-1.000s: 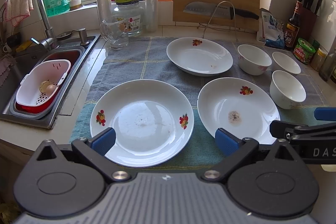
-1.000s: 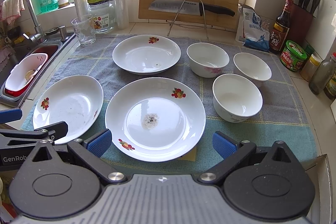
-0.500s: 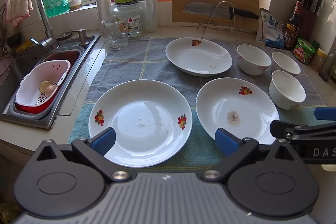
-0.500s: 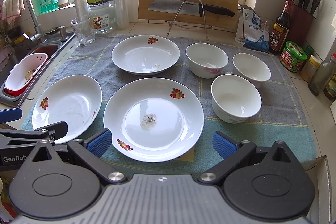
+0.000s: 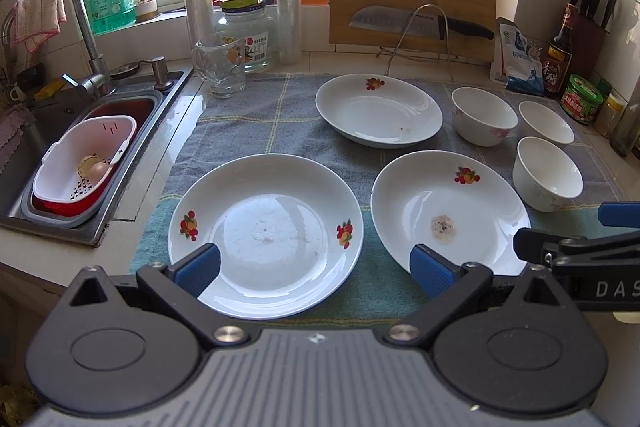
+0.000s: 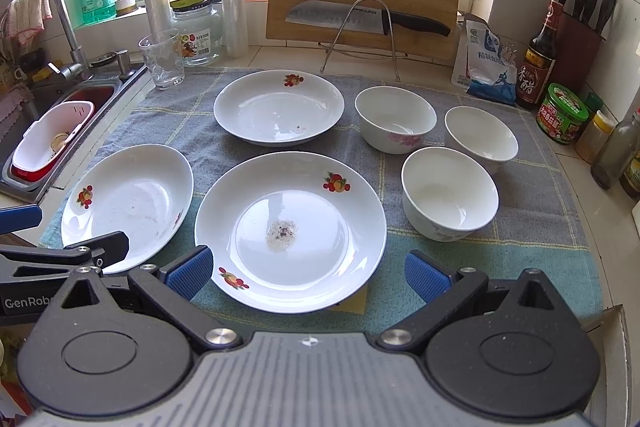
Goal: Organize plates and bowls
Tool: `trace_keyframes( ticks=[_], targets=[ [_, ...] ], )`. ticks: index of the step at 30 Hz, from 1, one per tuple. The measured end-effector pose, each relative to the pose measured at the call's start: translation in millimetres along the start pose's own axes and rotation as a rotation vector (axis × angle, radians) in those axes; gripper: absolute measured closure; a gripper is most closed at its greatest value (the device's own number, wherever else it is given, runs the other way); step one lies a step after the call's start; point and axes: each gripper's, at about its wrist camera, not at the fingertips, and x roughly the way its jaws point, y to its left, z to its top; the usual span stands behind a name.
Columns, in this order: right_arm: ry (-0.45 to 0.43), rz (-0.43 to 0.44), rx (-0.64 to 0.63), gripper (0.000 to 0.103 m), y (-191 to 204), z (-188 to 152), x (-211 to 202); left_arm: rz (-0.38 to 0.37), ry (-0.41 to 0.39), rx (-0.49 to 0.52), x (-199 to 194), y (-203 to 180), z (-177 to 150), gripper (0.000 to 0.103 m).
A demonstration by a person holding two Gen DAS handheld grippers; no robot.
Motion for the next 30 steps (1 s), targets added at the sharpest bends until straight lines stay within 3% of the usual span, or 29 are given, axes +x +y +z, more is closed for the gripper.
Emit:
trace_keyframes(
  ticks=[13,20,28,30],
  targets=[
    [-0.044,0.091,-0.038,0.0,-11,6,1,0.012,-0.035,-0.022,-4,-8,-3,0.003],
    [-0.082,0.215,-0.073,0.0,-21,13,7,0.009,-0.097,-0.055,-11,-7,-10,0.002],
    [-0.153,0.315,-0.167,0.0,-20,22,18,0.11,-0.141,-0.066,-18,-1,-28,0.001],
    [-0.152,0.353,-0.183,0.0,-17,24,22,0.09,-0.144,-0.078,-19,6,-35,0.001]
  ],
)
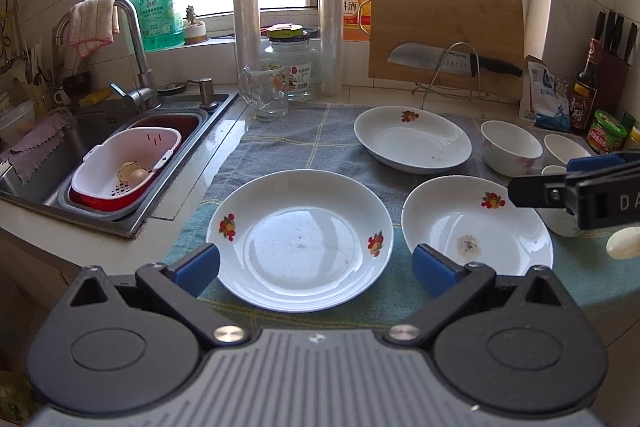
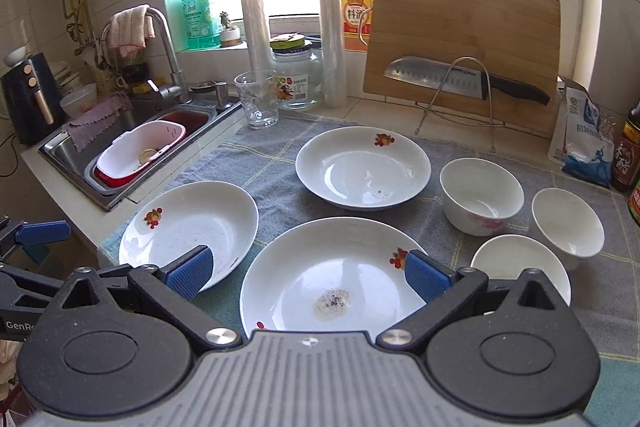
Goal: Organize plates and bowls
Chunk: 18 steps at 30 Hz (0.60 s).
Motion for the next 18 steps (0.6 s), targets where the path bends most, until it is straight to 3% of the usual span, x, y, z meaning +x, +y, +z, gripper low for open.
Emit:
trace_keyframes(
  ticks=[8,14,18],
  targets=[
    [-0.002,0.147,-0.088,0.0,15,5,23,0.011,0.048,-0.002,25,22,-36,0.001],
    [0.046,0.191,-0.127,0.0,22,10,49,0.016,0.036,0.02,54,30,-58,0.001],
    [0.084,0.185,-0.162,0.0,26,15,67,-0.024,0.033,0.045,68,31,-64,0.001]
  ],
)
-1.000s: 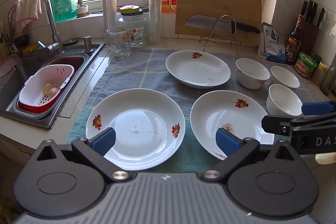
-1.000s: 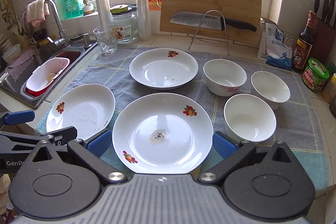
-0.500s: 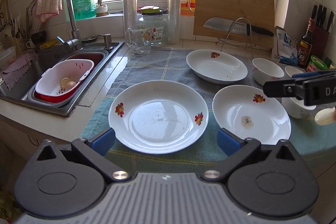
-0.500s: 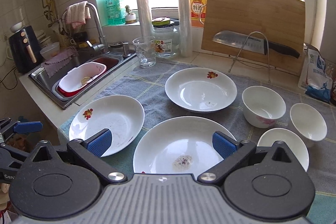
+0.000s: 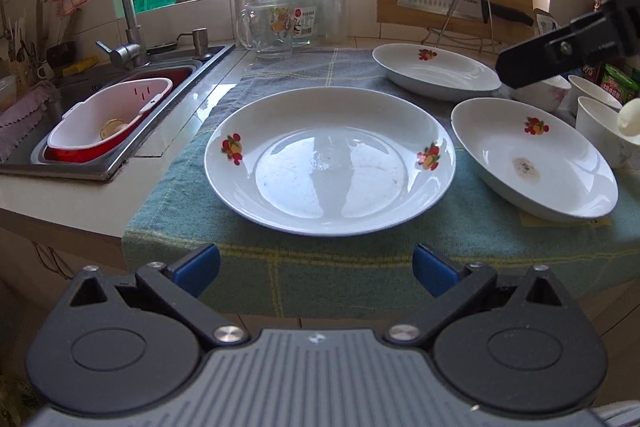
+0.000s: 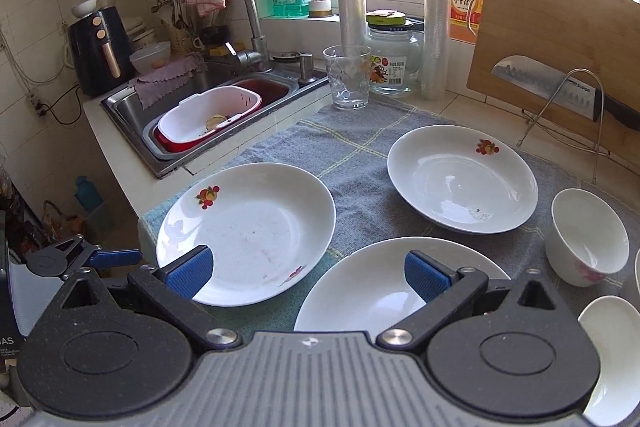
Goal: Organize plates and bowls
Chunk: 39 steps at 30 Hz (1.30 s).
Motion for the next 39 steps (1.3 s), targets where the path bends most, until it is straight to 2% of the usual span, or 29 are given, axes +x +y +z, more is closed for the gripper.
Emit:
trace_keyframes(
  ticks=[6,18,22,24,31,34,39],
  targets=[
    [0.072,0.029,-0.05,0.0,-3,16,30,-0.014,-0.008,0.043,14,9,0,0.001],
    [0.185,0.159,-0.126,0.0,-18,55,105,-0.131,-0.017,0.125,29,25,10,0.001],
    [0.239,0.219,-0.115,0.008,-23,60,130,-0.163,-0.009,0.137,33,28,11,0.001],
    [0.264,0.244,-0.109,0.016,-24,62,141,-0.175,-0.008,0.154,34,29,13,0.001],
    [0.301,0.301,-0.091,0.031,-28,69,159,-0.205,0.011,0.195,36,32,18,0.001],
    [0.312,0.324,-0.082,0.034,-30,72,164,-0.214,0.019,0.201,38,33,20,0.001],
    [0.343,0.373,-0.054,0.034,-33,74,171,-0.235,0.042,0.211,42,36,25,0.001]
  ],
)
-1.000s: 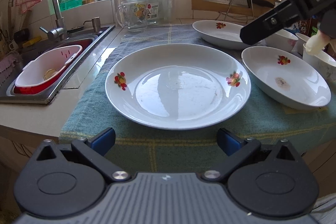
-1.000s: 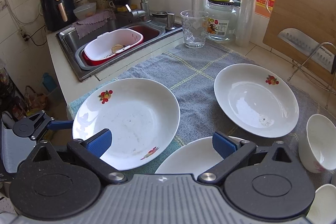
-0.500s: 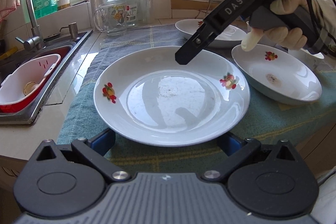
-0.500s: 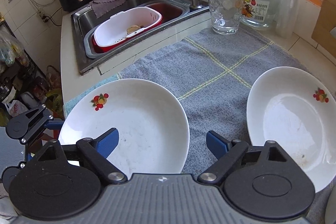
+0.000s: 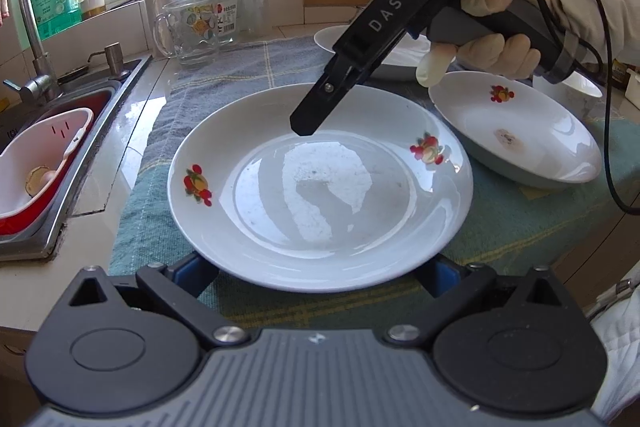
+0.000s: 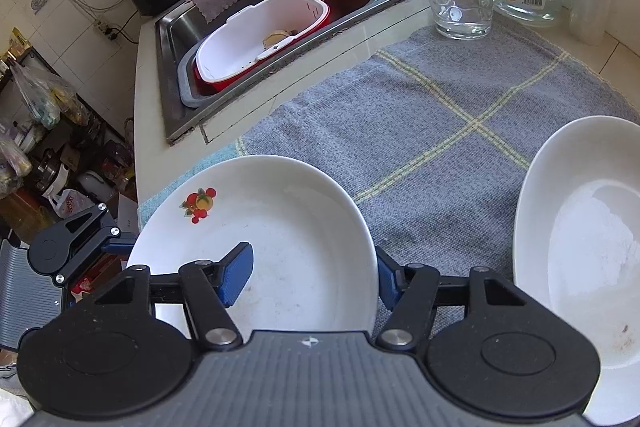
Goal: Organize plates and bowls
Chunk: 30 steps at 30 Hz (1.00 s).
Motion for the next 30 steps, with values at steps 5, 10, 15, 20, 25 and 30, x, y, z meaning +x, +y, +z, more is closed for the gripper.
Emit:
trace_keyframes(
  ticks=[5,10,15,20,25,30],
  targets=[
    [0.008,0.04,0.033,0.034,-6,2,0,-0.009,0.01,0.007,1,1,2,0.002],
    [0.015,0.029,0.03,0.032,-3,2,1,-0.007,0.026,0.015,2,1,5,0.002],
    [0.002,0.039,0.043,0.032,-4,5,-1,0.0,0.033,0.027,1,0,8,0.002],
    [-0.02,0.026,0.027,0.032,-3,14,-8,-0.008,0.027,0.021,0,6,15,0.002],
    [-0.052,0.002,0.028,0.031,-9,29,-14,-0.015,0.009,0.036,7,19,29,0.002],
    [-0.08,-0.028,0.029,0.031,-19,48,-13,-0.024,-0.008,0.054,21,36,44,0.002]
  ],
)
